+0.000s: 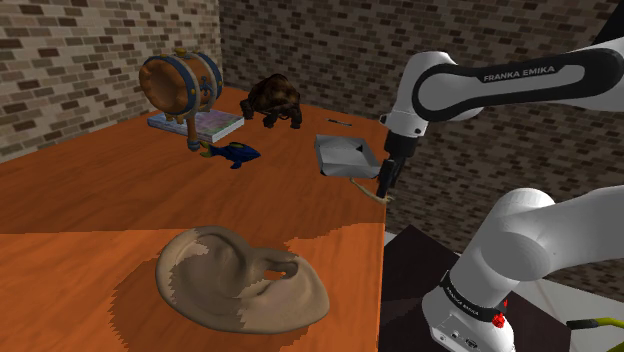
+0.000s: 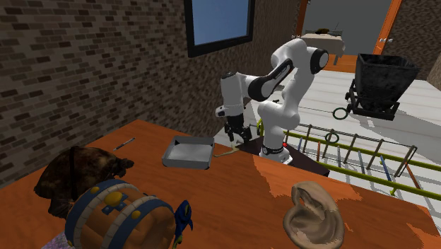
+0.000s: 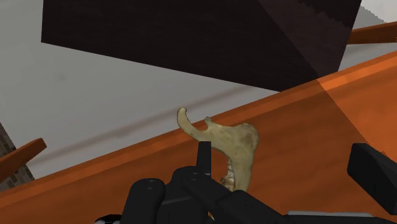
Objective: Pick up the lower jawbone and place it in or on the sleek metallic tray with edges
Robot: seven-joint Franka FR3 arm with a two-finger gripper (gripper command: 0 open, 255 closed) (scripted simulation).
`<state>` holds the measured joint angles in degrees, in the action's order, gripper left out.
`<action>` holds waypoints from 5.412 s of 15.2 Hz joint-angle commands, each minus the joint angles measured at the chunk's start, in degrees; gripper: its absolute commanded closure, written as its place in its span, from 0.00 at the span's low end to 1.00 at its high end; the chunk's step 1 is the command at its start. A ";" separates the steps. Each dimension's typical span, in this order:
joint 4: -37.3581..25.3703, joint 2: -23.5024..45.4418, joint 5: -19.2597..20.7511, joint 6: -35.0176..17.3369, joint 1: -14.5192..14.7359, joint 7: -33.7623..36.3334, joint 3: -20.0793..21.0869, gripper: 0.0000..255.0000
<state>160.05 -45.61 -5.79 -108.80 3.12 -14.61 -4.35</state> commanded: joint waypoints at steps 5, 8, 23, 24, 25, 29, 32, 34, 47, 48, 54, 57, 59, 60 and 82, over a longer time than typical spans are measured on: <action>0.50 0.17 -0.10 -0.70 0.08 0.01 0.07 0.00; 0.49 0.17 -0.10 -0.69 0.08 0.01 0.07 0.00; 2.79 -1.62 4.39 -9.26 -1.35 5.00 6.20 0.00; 3.38 -1.24 4.37 -10.23 -1.35 4.99 6.22 0.00; 3.96 -0.84 4.35 -11.21 -1.34 4.99 6.25 0.00; 6.43 1.38 4.27 -15.89 -1.32 4.98 6.34 0.00; 6.43 1.38 4.27 -15.89 -1.32 4.98 6.34 0.00; 6.43 1.38 4.27 -15.89 -1.32 4.98 6.34 0.00; 6.43 1.37 4.09 -15.89 -1.51 4.84 6.55 1.00; 5.88 0.89 4.11 -14.86 -1.54 4.84 6.53 1.00; 2.33 -1.40 4.23 -9.02 -1.59 4.84 6.40 1.00; 0.40 -2.21 4.29 -6.29 -1.61 4.84 6.34 1.00; -0.93 -2.63 4.34 -4.53 -1.63 4.84 6.30 1.00; -1.61 -2.81 4.36 -3.67 -1.64 4.84 6.28 1.00; -27.87 20.24 6.84 -0.47 -3.88 -0.26 1.73 1.00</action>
<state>134.32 -28.39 1.00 -108.36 -0.71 -14.51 -2.33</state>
